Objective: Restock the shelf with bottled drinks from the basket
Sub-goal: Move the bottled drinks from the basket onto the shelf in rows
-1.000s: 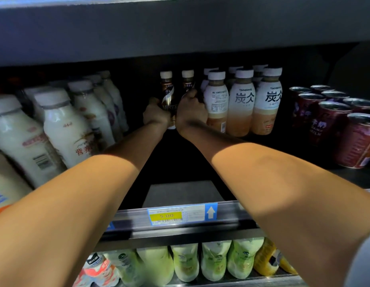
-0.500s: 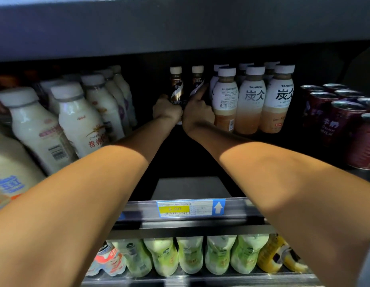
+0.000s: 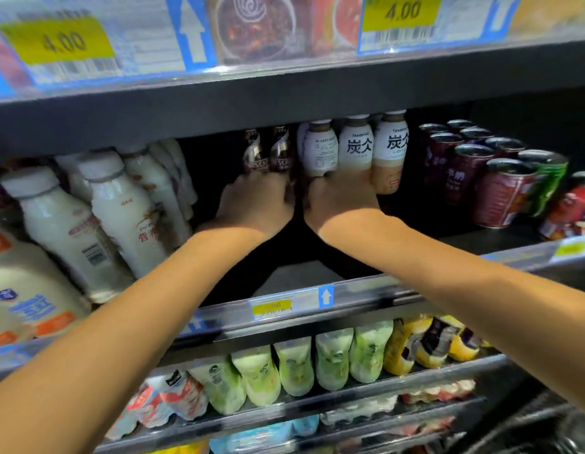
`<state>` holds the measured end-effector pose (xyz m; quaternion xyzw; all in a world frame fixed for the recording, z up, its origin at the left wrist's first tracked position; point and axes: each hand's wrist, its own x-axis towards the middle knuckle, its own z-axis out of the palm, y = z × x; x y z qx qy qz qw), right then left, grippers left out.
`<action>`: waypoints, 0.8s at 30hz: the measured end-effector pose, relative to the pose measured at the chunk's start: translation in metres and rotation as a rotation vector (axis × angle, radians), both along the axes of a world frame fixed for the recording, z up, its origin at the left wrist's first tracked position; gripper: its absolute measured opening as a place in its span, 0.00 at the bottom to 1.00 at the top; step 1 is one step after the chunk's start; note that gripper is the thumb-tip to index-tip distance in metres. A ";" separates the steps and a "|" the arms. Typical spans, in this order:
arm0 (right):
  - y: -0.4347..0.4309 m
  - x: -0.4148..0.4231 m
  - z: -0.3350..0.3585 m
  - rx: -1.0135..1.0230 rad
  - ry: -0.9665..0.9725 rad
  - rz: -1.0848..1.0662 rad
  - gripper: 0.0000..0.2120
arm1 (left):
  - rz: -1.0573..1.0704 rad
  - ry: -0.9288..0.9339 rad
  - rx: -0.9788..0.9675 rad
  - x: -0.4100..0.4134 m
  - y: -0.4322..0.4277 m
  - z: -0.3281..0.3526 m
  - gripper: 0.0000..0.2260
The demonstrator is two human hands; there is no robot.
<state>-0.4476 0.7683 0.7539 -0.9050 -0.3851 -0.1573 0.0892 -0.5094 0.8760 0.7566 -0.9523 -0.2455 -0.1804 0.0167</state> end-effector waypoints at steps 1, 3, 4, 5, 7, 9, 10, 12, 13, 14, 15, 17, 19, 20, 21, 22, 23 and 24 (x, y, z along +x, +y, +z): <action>-0.018 -0.007 -0.004 -0.017 -0.111 -0.012 0.10 | -0.021 0.082 0.095 -0.006 -0.016 0.000 0.14; -0.063 -0.019 -0.012 -0.020 -0.224 -0.064 0.06 | -0.117 0.148 0.187 -0.015 -0.046 -0.001 0.13; -0.084 -0.027 -0.011 -0.111 -0.177 -0.101 0.08 | -0.188 0.130 0.207 -0.019 -0.062 -0.002 0.13; -0.106 -0.032 -0.014 -0.172 -0.166 -0.137 0.10 | -0.270 0.091 0.222 -0.022 -0.079 -0.002 0.14; -0.154 -0.037 -0.015 -0.175 -0.208 -0.209 0.13 | -0.428 0.005 0.271 -0.023 -0.116 0.000 0.16; -0.199 -0.047 -0.015 -0.142 -0.271 -0.319 0.11 | -0.568 -0.035 0.277 -0.021 -0.159 0.004 0.15; -0.222 -0.050 -0.017 -0.125 -0.264 -0.388 0.11 | -0.635 -0.039 0.283 -0.018 -0.180 0.003 0.14; -0.272 -0.053 -0.027 -0.174 -0.239 -0.483 0.11 | -0.817 -0.093 0.305 -0.009 -0.224 -0.006 0.14; -0.295 -0.055 -0.032 -0.208 -0.241 -0.527 0.11 | -0.898 -0.135 0.299 -0.002 -0.245 -0.014 0.14; -0.317 -0.058 -0.033 -0.239 -0.207 -0.594 0.12 | -0.959 -0.151 0.266 0.005 -0.267 -0.022 0.14; -0.340 -0.059 -0.037 -0.254 -0.178 -0.644 0.12 | -1.019 -0.191 0.223 0.015 -0.289 -0.031 0.14; -0.383 -0.061 -0.049 -0.255 -0.105 -0.746 0.12 | -1.114 -0.206 0.154 0.034 -0.334 -0.051 0.15; -0.425 -0.057 -0.061 -0.286 -0.043 -0.833 0.11 | -1.171 -0.124 0.184 0.050 -0.378 -0.068 0.13; -0.448 -0.054 -0.068 -0.321 -0.001 -0.872 0.10 | -1.209 -0.097 0.216 0.059 -0.401 -0.076 0.12; -0.470 -0.050 -0.073 -0.347 0.032 -0.903 0.09 | -1.249 -0.070 0.248 0.067 -0.424 -0.085 0.10; -0.492 -0.045 -0.079 -0.364 0.061 -0.923 0.09 | -1.285 -0.001 0.265 0.076 -0.447 -0.092 0.09; -0.515 -0.038 -0.086 -0.361 0.092 -0.946 0.09 | -1.314 0.082 0.269 0.087 -0.471 -0.099 0.09; -0.537 -0.029 -0.094 -0.355 0.121 -0.973 0.11 | -1.321 0.149 0.255 0.102 -0.496 -0.109 0.10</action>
